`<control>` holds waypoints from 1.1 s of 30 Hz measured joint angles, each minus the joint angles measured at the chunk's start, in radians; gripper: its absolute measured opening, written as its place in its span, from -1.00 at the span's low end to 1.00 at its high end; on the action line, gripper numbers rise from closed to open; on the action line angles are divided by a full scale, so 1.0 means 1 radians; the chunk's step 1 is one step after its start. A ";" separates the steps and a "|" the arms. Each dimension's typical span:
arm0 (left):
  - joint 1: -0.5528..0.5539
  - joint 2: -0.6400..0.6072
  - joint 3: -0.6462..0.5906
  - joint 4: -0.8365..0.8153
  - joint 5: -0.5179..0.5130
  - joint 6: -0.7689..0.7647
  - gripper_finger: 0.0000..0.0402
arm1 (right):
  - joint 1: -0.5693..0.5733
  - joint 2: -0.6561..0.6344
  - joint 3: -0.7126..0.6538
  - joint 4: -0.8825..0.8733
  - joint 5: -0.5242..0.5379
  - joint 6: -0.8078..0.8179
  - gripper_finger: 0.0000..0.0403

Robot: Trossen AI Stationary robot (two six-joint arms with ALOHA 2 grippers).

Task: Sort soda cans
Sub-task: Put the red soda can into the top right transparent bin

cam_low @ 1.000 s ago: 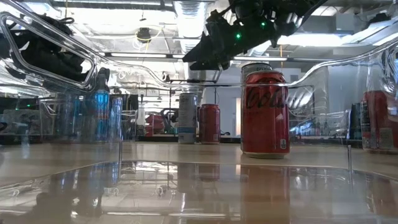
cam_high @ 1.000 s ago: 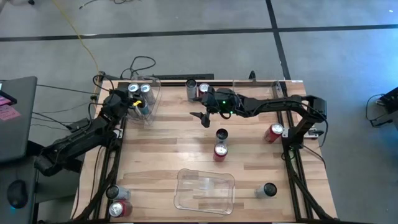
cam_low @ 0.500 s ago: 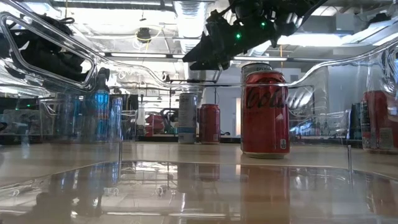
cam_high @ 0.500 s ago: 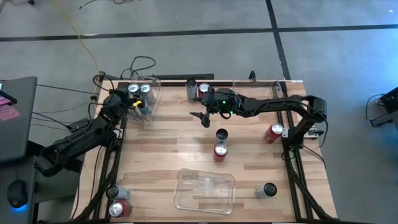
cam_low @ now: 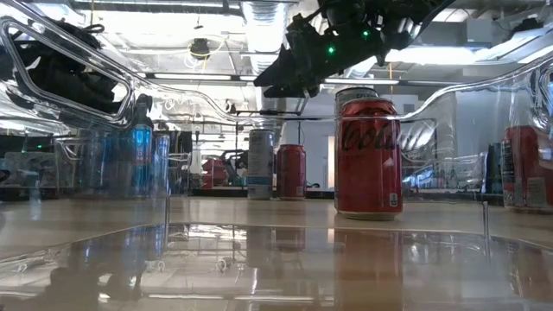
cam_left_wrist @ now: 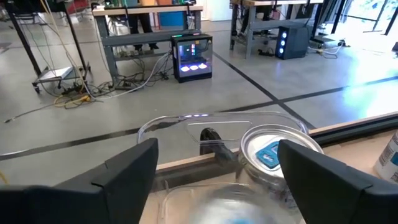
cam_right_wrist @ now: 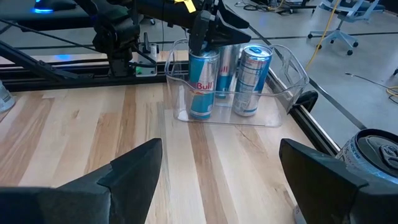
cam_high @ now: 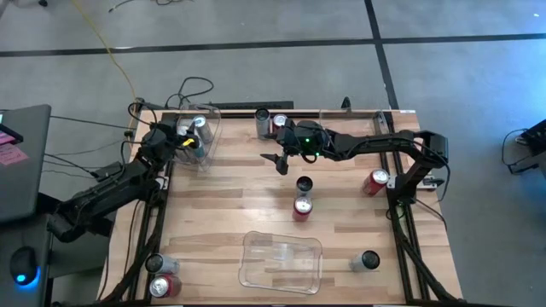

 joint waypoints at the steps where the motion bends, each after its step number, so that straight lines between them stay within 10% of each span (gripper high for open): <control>1: 0.000 0.000 0.000 0.000 0.000 0.000 0.65 | 0.000 0.000 0.000 0.000 0.000 0.000 0.70; 24: 0.000 -0.031 0.123 -0.144 -0.008 0.077 0.65 | 0.000 -0.022 0.000 0.015 0.034 0.055 0.70; 33: -0.009 -0.127 0.191 -0.286 0.180 0.043 0.65 | -0.013 -0.112 -0.001 -0.071 0.136 0.118 0.70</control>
